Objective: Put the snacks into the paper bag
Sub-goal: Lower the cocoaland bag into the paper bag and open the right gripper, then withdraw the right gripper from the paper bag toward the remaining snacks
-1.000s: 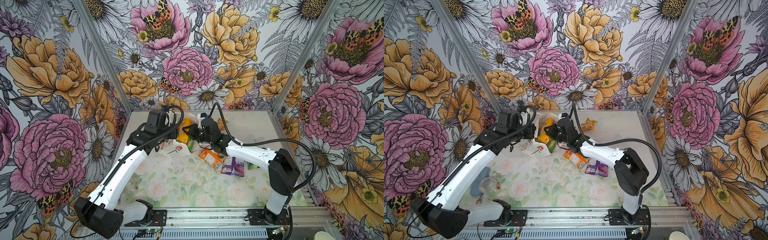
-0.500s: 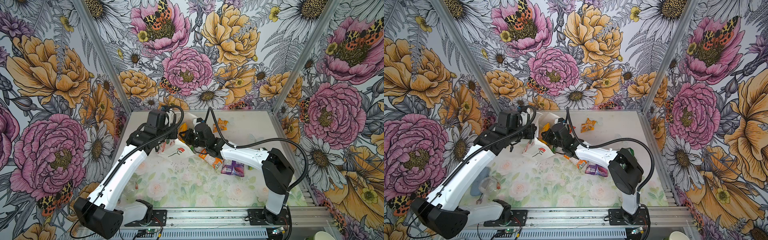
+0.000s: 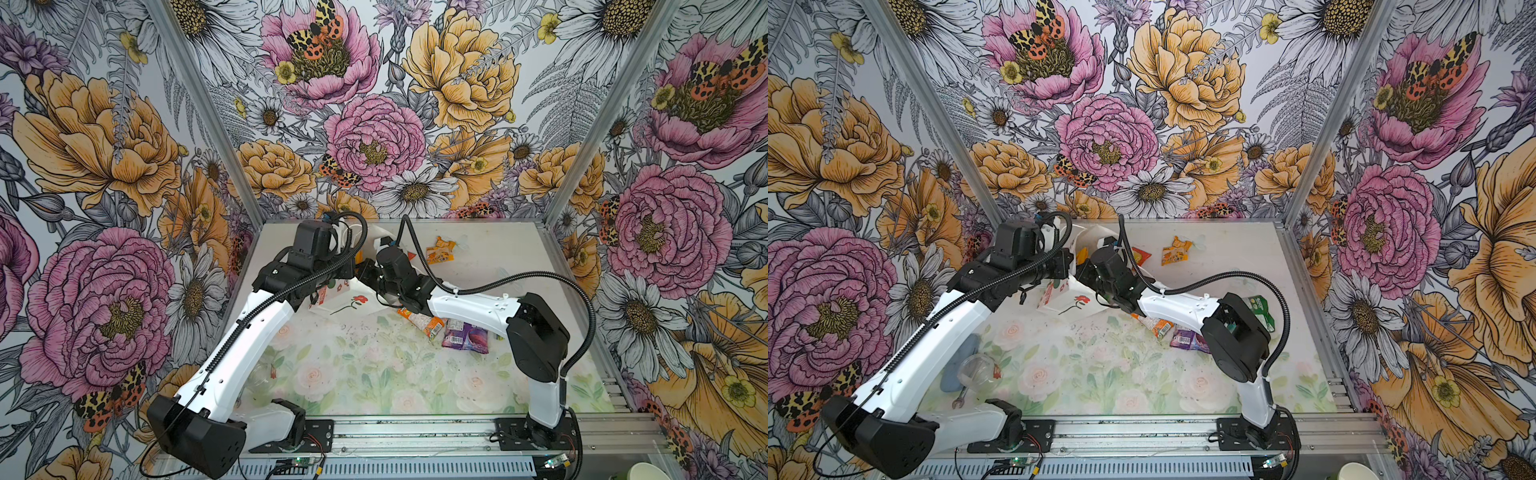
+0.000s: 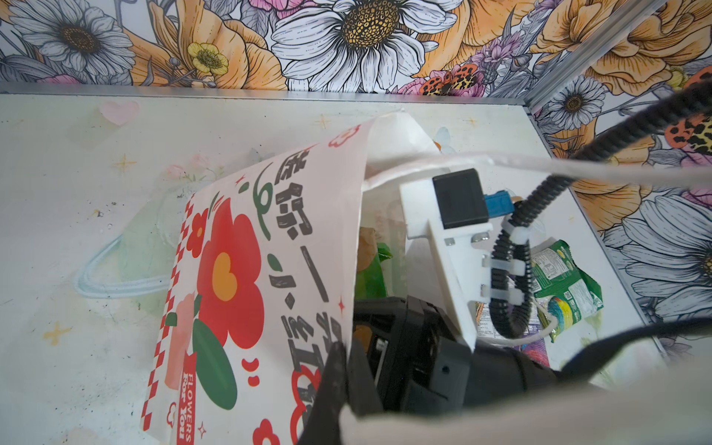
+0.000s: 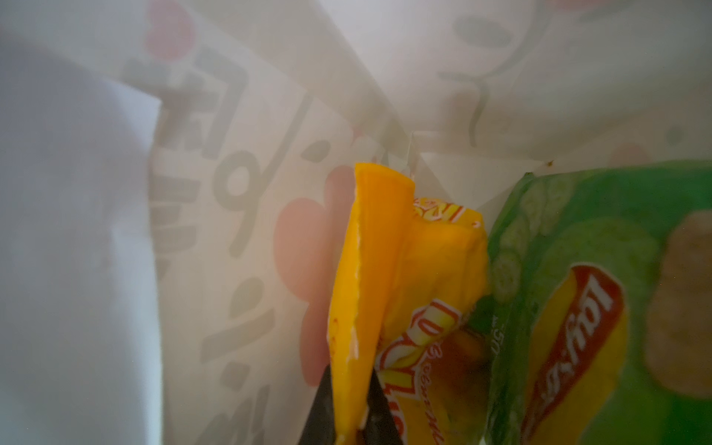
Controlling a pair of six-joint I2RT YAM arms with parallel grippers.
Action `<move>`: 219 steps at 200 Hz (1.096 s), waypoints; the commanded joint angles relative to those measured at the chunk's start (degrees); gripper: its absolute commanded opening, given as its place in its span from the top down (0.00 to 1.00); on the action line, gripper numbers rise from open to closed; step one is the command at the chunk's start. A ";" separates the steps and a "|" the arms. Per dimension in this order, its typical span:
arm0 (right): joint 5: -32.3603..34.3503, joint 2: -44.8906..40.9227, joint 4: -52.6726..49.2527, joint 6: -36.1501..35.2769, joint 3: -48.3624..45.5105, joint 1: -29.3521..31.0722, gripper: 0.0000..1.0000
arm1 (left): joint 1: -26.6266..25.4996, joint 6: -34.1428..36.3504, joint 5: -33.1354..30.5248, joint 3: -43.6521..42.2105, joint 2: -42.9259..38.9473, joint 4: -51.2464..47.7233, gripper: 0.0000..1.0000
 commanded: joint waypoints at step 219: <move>-4.60 -10.32 -7.72 -13.33 6.31 -4.81 0.46 | 7.26 -3.47 3.28 -0.93 -0.28 3.68 1.00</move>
